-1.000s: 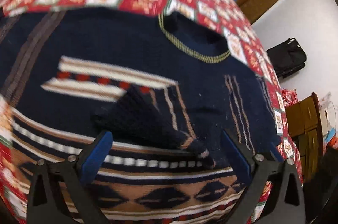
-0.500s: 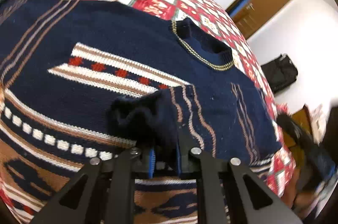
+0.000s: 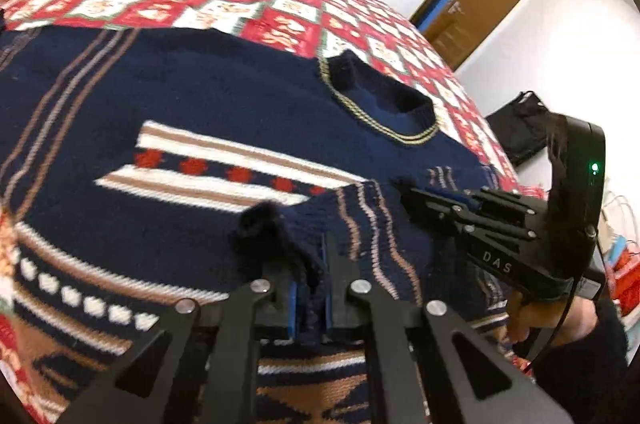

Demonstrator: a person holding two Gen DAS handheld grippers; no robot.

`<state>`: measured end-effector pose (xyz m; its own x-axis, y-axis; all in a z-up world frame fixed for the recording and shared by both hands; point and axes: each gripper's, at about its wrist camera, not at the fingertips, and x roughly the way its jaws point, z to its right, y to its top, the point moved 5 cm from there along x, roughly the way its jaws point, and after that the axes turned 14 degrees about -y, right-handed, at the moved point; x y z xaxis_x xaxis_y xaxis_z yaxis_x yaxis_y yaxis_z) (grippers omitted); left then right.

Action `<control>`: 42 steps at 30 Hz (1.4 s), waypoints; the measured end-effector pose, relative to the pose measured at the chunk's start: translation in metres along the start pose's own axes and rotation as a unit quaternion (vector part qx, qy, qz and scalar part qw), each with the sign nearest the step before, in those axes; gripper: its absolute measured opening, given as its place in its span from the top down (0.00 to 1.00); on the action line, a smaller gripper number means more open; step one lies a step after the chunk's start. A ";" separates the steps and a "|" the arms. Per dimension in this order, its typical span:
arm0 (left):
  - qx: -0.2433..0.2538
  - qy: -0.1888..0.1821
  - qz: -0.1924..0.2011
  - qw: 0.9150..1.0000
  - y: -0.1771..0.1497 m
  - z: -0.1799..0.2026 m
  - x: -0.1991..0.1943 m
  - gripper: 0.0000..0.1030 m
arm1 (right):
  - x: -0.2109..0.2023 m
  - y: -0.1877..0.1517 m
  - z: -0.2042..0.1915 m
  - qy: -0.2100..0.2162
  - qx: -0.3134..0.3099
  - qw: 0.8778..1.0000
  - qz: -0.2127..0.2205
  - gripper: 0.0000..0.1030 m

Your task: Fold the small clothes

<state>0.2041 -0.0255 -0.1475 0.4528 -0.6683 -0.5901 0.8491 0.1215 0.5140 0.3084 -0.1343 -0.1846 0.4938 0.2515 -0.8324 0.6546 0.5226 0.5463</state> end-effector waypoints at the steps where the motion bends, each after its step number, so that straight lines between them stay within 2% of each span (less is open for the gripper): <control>1: 0.006 -0.003 0.004 1.000 0.003 0.002 -0.001 0.92 | -0.003 0.003 0.002 -0.005 0.012 1.000 0.008 0.93; 4: 0.035 -0.006 0.020 0.999 0.021 0.010 -0.006 0.92 | -0.017 0.020 0.021 -0.023 0.092 0.994 0.054 0.93; 7: 0.046 0.006 0.053 0.997 0.048 0.007 -0.017 0.92 | -0.024 0.042 0.030 -0.045 0.138 0.985 0.091 0.93; 11: 0.058 0.051 0.089 0.993 0.083 -0.011 -0.026 0.92 | 0.000 0.061 0.026 -0.041 0.188 0.978 0.084 0.93; 14: 0.054 0.087 0.088 0.991 0.091 -0.028 -0.022 0.92 | 0.024 0.062 0.015 -0.050 0.183 0.979 0.070 0.89; 16: 0.048 0.096 0.081 0.991 0.088 -0.035 -0.022 0.92 | 0.027 0.057 0.015 -0.033 0.188 0.980 0.056 0.88; 19: 0.065 0.086 0.071 0.992 0.081 -0.030 -0.024 0.92 | 0.002 0.051 0.033 -0.004 0.224 0.972 0.064 0.86; 21: 0.078 0.092 0.062 0.991 0.077 -0.025 -0.020 0.89 | -0.028 0.040 0.053 -0.015 0.256 0.963 0.088 0.85; 22: 0.079 0.088 0.057 0.991 0.077 -0.023 -0.019 0.88 | -0.042 0.033 0.061 -0.022 0.269 0.958 0.095 0.82; 23: 0.077 0.078 0.050 0.993 0.076 -0.021 -0.015 0.84 | -0.051 0.027 0.064 -0.021 0.276 0.956 0.099 0.66; 24: 0.072 0.070 0.043 0.994 0.076 -0.020 -0.010 0.81 | -0.062 0.018 0.066 -0.013 0.279 0.954 0.104 0.46; 25: 0.066 0.065 0.037 0.995 0.075 -0.021 -0.007 0.71 | -0.070 0.009 0.065 -0.010 0.279 0.954 0.106 0.40; 26: 0.057 0.056 0.029 0.996 0.074 -0.021 0.000 0.58 | -0.078 -0.005 0.064 -0.012 0.277 0.955 0.107 0.38; 28: 0.046 0.045 0.009 0.998 0.074 -0.022 0.015 0.46 | -0.086 -0.027 0.066 -0.026 0.281 0.955 0.095 0.38; 29: 0.043 0.053 0.004 0.998 0.074 -0.024 0.019 0.46 | -0.088 -0.037 0.069 -0.037 0.287 0.953 0.091 0.38; 31: 0.030 0.078 0.003 0.996 0.076 -0.034 0.028 0.46 | -0.094 -0.066 0.083 -0.089 0.310 0.943 0.080 0.38; 34: 0.011 0.074 0.021 0.997 0.081 -0.037 0.029 0.46 | -0.094 -0.102 0.103 -0.155 0.338 0.927 0.042 0.39; 36: 0.003 0.066 0.023 0.998 0.082 -0.034 0.032 0.47 | -0.088 -0.117 0.110 -0.163 0.353 0.921 0.022 0.43; 37: -0.002 0.051 0.023 0.998 0.083 -0.032 0.035 0.50 | -0.083 -0.121 0.110 -0.162 0.356 0.920 0.012 0.44; 39: -0.006 0.032 0.018 0.999 0.081 -0.027 0.043 0.64 | -0.073 -0.127 0.108 -0.168 0.347 0.923 -0.005 0.46; 40: 0.000 0.030 0.014 0.999 0.079 -0.024 0.047 0.77 | -0.072 -0.125 0.106 -0.181 0.338 0.924 -0.002 0.46; 41: 0.006 0.024 0.009 1.000 0.076 -0.020 0.049 0.83 | -0.072 -0.124 0.104 -0.189 0.331 0.924 0.000 0.46; 42: 0.007 0.017 0.007 1.000 0.075 -0.019 0.049 0.84 | -0.071 -0.122 0.104 -0.194 0.328 0.925 -0.001 0.46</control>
<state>0.2947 -0.0357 -0.1497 0.4748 -0.6408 -0.6033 0.8383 0.1206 0.5316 0.2530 -0.3005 -0.1822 0.5774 -0.1266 -0.8066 0.7990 -0.1157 0.5901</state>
